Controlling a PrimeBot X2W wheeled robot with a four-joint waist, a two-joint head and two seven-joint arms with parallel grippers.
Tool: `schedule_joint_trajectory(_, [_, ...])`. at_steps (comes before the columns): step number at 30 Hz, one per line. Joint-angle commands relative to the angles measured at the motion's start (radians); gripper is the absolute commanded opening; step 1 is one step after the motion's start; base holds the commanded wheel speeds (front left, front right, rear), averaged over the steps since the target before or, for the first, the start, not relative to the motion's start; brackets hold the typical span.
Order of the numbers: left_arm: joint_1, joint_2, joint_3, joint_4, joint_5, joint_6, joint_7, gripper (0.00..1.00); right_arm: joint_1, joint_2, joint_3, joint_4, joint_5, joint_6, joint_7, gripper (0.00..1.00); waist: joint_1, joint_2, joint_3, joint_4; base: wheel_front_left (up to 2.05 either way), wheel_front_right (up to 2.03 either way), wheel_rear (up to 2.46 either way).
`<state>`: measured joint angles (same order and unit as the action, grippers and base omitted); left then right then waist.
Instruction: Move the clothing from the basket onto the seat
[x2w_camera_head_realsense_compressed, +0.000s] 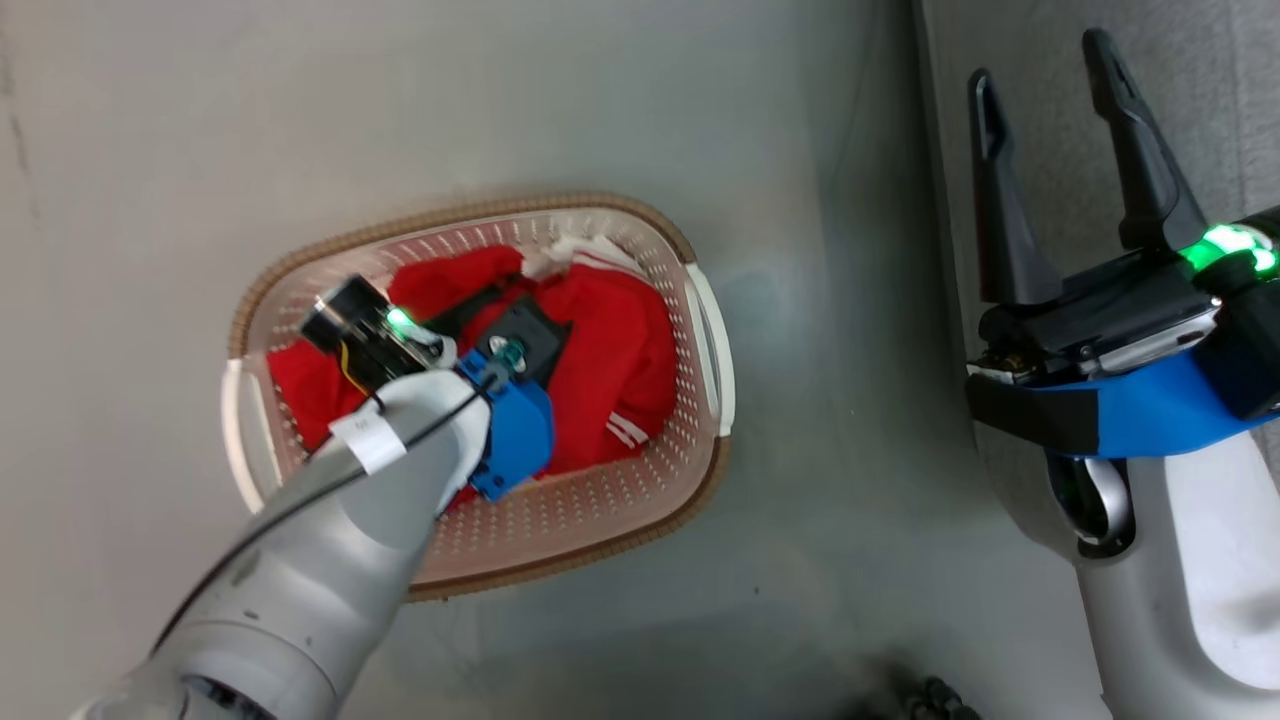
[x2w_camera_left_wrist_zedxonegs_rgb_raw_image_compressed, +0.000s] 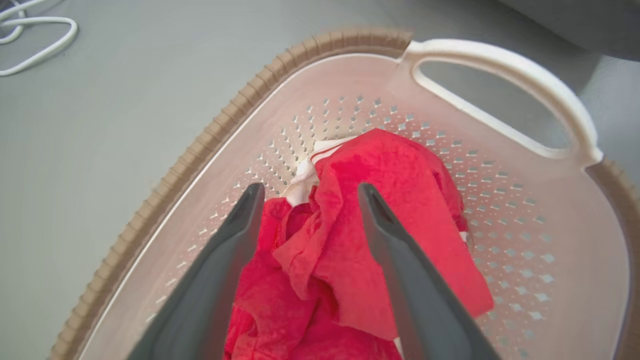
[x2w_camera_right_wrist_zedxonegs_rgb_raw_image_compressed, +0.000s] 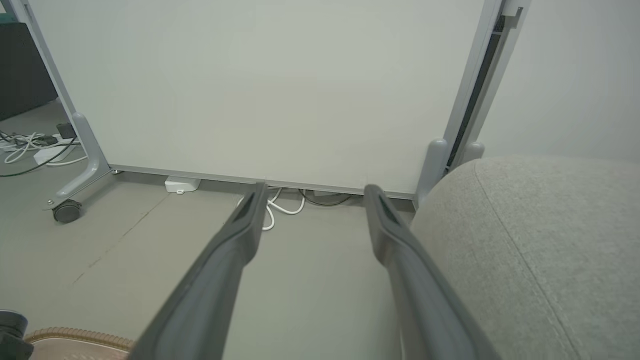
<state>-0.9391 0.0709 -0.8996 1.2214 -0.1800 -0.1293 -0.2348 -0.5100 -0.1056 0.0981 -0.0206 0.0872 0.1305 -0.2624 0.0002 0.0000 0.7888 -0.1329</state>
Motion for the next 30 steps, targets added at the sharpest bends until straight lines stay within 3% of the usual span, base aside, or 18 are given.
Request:
schedule_joint_trajectory(1, [-0.022,0.011,-0.010,0.005,-0.010,-0.001,0.004,1.00,-0.019,-0.004,-0.002,-0.007,-0.007,0.000,-0.004,1.00,-0.0002,0.0000,0.062,-0.024,0.00,0.00,0.00])
schedule_joint_trajectory(14, [-0.105,0.069,-0.208,0.031,-0.179,-0.001,0.184,1.00,-0.017,0.004,-0.021,-0.073,-0.009,0.000,-0.004,1.00,-0.0002,0.0000,0.189,-0.042,0.00,0.00,0.00])
schedule_joint_trajectory(23, [-0.162,0.065,-0.302,0.053,-0.184,-0.001,0.277,1.00,-0.013,-0.001,-0.013,-0.115,-0.019,0.000,-0.004,1.00,-0.0002,0.0000,0.232,-0.036,0.00,0.00,0.00])
schedule_joint_trajectory(24, [-0.165,0.063,-0.306,0.055,-0.188,-0.001,0.283,0.58,-0.011,0.000,-0.013,-0.119,-0.020,0.000,-0.004,1.00,-0.0002,0.0000,0.233,-0.035,0.00,0.00,0.00])
schedule_joint_trajectory(25, [-0.166,0.061,-0.310,0.056,-0.194,-0.001,0.287,0.00,-0.010,0.000,-0.013,-0.121,-0.020,0.000,-0.004,1.00,-0.0002,0.0000,0.234,-0.034,0.00,0.00,0.00])
schedule_joint_trajectory(30, [-0.167,0.055,-0.332,0.053,-0.216,-0.001,0.259,0.00,-0.013,-0.001,-0.009,-0.123,-0.019,0.000,-0.004,1.00,-0.0002,0.0000,0.221,-0.027,0.00,0.00,0.00])
